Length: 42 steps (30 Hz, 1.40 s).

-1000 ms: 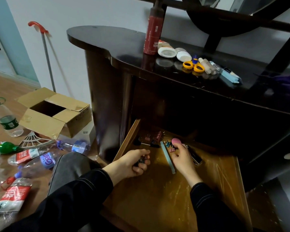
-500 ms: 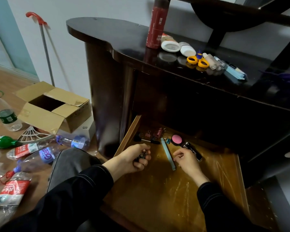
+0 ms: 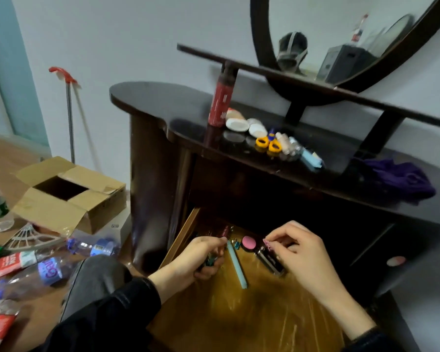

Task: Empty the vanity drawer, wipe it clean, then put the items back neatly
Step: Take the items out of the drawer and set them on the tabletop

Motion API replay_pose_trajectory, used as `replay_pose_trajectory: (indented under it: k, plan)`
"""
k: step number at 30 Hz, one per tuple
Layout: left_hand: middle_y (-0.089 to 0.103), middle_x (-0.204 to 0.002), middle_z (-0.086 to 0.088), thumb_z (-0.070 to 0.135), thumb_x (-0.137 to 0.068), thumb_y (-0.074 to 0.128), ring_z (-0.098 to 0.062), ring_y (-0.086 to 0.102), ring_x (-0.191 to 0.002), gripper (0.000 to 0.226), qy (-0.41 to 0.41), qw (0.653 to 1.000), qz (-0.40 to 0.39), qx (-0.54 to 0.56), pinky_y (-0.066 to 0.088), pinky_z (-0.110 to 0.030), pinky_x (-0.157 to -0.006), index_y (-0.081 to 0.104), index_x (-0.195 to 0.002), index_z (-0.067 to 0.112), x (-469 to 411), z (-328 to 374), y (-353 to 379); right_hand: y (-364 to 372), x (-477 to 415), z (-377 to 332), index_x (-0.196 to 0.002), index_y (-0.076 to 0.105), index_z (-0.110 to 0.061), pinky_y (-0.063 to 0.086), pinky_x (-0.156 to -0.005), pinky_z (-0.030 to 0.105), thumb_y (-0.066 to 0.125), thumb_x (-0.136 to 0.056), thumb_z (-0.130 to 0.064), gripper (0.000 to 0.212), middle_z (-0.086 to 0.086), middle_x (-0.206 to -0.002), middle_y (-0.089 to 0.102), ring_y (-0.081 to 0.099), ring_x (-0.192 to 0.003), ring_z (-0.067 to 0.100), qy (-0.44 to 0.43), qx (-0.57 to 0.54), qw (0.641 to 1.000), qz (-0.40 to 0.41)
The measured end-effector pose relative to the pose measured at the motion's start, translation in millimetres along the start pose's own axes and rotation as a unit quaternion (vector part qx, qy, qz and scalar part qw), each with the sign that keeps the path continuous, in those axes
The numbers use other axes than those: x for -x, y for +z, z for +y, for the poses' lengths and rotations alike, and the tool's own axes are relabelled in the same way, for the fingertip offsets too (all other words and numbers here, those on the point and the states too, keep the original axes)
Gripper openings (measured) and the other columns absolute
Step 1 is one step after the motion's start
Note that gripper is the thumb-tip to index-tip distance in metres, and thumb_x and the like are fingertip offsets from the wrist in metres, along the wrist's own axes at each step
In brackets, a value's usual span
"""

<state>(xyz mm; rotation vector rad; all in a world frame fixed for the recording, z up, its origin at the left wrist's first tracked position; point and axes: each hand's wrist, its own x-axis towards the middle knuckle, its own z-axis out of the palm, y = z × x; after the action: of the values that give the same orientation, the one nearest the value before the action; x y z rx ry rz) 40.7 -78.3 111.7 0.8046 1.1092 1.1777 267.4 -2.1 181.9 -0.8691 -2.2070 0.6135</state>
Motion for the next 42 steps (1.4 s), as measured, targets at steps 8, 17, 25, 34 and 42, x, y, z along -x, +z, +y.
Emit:
replay_pose_trajectory:
  k: [8,17,25,34,42]
  plan:
    - [0.045,-0.060,-0.008,0.028,-0.101,0.056,-0.014,0.033,-0.038,0.036,0.299,0.946,0.100,-0.072,0.018,-0.017,-0.039,0.052,-0.070,0.009,24,158,30,-55,-86,-80,-0.082,0.077,-0.024,0.055,-0.056,0.021,0.077,-0.085,-0.001,0.023,0.001,-0.081,0.075,0.070,-0.071,0.010,-0.001,-0.179,0.979,0.095]
    - [0.046,-0.051,0.009,0.029,-0.097,0.061,-0.003,0.041,-0.051,0.043,0.370,0.793,0.305,-0.375,0.034,-0.030,-0.056,0.045,-0.058,0.020,-41,244,-30,1,-196,-93,-0.091,0.069,0.002,0.050,-0.045,0.019,0.070,-0.083,0.009,0.010,0.003,-0.060,0.071,0.064,-0.050,0.007,0.158,-0.242,0.955,0.063]
    - [0.066,-0.083,0.007,0.018,-0.099,0.055,-0.008,0.061,-0.077,0.013,0.339,0.788,0.223,-0.463,0.049,-0.028,-0.072,0.066,-0.094,0.014,-80,252,-47,26,-230,-100,-0.089,0.067,-0.008,0.044,-0.038,0.018,0.060,-0.094,0.000,0.011,0.013,-0.061,0.064,0.056,-0.037,0.007,0.181,-0.182,0.964,0.071]
    - [0.063,-0.108,0.002,0.013,-0.099,0.053,-0.011,0.061,-0.095,0.016,0.323,0.740,0.149,-0.571,0.054,-0.030,-0.085,0.056,-0.112,0.023,-80,244,-40,24,-236,-94,-0.107,0.069,-0.012,0.052,-0.043,0.026,0.051,-0.100,-0.010,0.019,0.010,-0.061,0.069,0.060,-0.037,0.014,0.223,-0.174,0.953,0.105]
    - [0.064,-0.098,0.007,0.018,-0.083,0.076,-0.005,0.061,-0.094,0.035,0.358,0.767,0.127,-0.518,0.052,-0.022,-0.084,0.057,-0.112,0.022,-71,244,-43,23,-233,-97,-0.113,0.066,-0.009,0.054,-0.043,0.023,0.051,-0.101,-0.010,0.019,0.009,-0.064,0.069,0.061,-0.039,0.012,0.226,-0.158,0.956,0.100]
